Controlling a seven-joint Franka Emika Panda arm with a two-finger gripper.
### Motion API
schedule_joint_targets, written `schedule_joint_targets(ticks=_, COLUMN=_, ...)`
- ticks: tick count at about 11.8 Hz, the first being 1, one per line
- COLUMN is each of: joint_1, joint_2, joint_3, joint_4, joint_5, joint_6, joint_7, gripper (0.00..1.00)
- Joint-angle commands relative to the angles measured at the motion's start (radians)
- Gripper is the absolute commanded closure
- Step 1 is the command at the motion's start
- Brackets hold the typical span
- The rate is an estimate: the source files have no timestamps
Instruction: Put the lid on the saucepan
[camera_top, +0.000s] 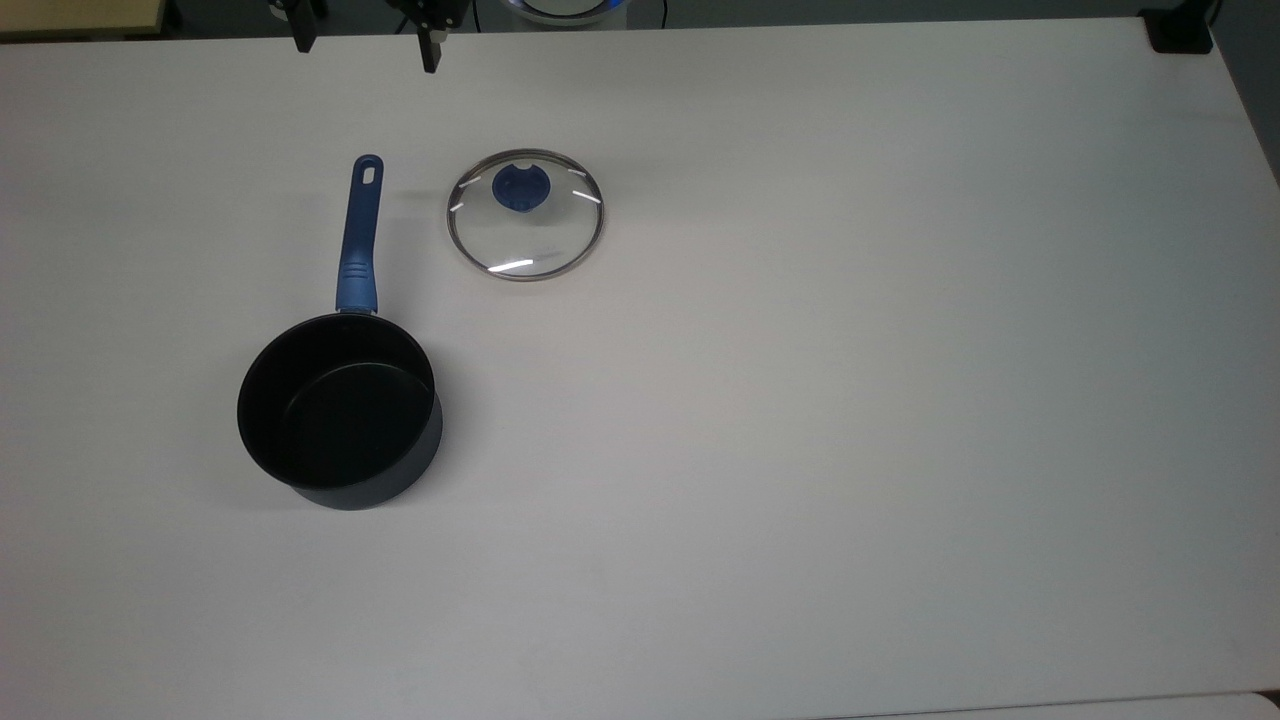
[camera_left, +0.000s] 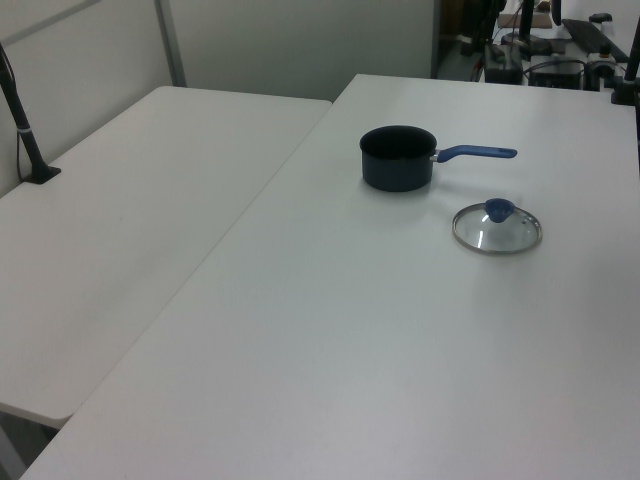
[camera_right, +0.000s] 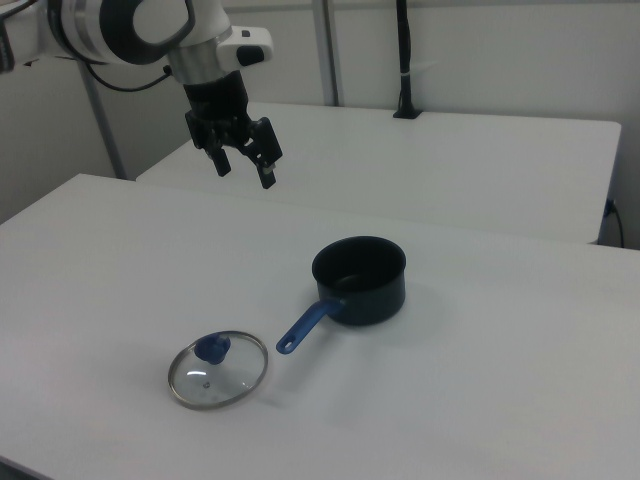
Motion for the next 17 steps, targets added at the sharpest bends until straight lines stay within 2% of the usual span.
schedule_joint_targets(ticks=1, joint_1=0.033, joint_2=0.007, joint_3=-0.014, joint_4=0.021, joint_5=0.001, joint_6=-0.038, joint_7=0.012, gripper=0.00)
schedule_joint_targets(ticks=9, joint_1=0.026, joint_2=-0.004, joint_3=-0.014, joint_4=0.018, joint_5=0.003, joint_6=-0.037, joint_7=-0.005, gripper=0.00)
schedule_joint_targets(ticks=10, joint_1=0.020, joint_2=-0.010, joint_3=-0.016, joint_4=0.003, joint_5=0.003, joint_6=-0.041, joint_7=-0.047, gripper=0.00)
schedule_joint_targets(ticks=11, joint_1=0.013, joint_2=-0.030, joint_3=-0.016, joint_4=-0.017, joint_5=-0.001, joint_6=-0.066, joint_7=-0.160, gripper=0.00)
schedule_joint_targets(ticks=12, joint_1=0.013, joint_2=-0.050, joint_3=-0.017, joint_4=-0.062, joint_5=-0.013, joint_6=-0.109, joint_7=-0.339, gripper=0.00)
schedule_joint_targets(ticks=13, joint_1=0.015, joint_2=-0.085, joint_3=-0.013, joint_4=-0.117, joint_5=-0.026, joint_6=-0.159, joint_7=-0.417, gripper=0.00)
schedule_joint_targets(ticks=14, joint_1=0.015, joint_2=-0.123, joint_3=0.022, joint_4=-0.224, joint_5=-0.043, joint_6=-0.160, joint_7=-0.384, gripper=0.00)
schedule_joint_targets(ticks=15, joint_1=0.001, joint_2=-0.150, joint_3=0.083, joint_4=-0.349, joint_5=-0.056, joint_6=-0.085, joint_7=-0.314, gripper=0.00)
schedule_joint_targets(ticks=17, joint_1=-0.020, joint_2=-0.173, joint_3=0.177, joint_4=-0.570, joint_5=-0.066, joint_6=0.184, joint_7=-0.058, gripper=0.00)
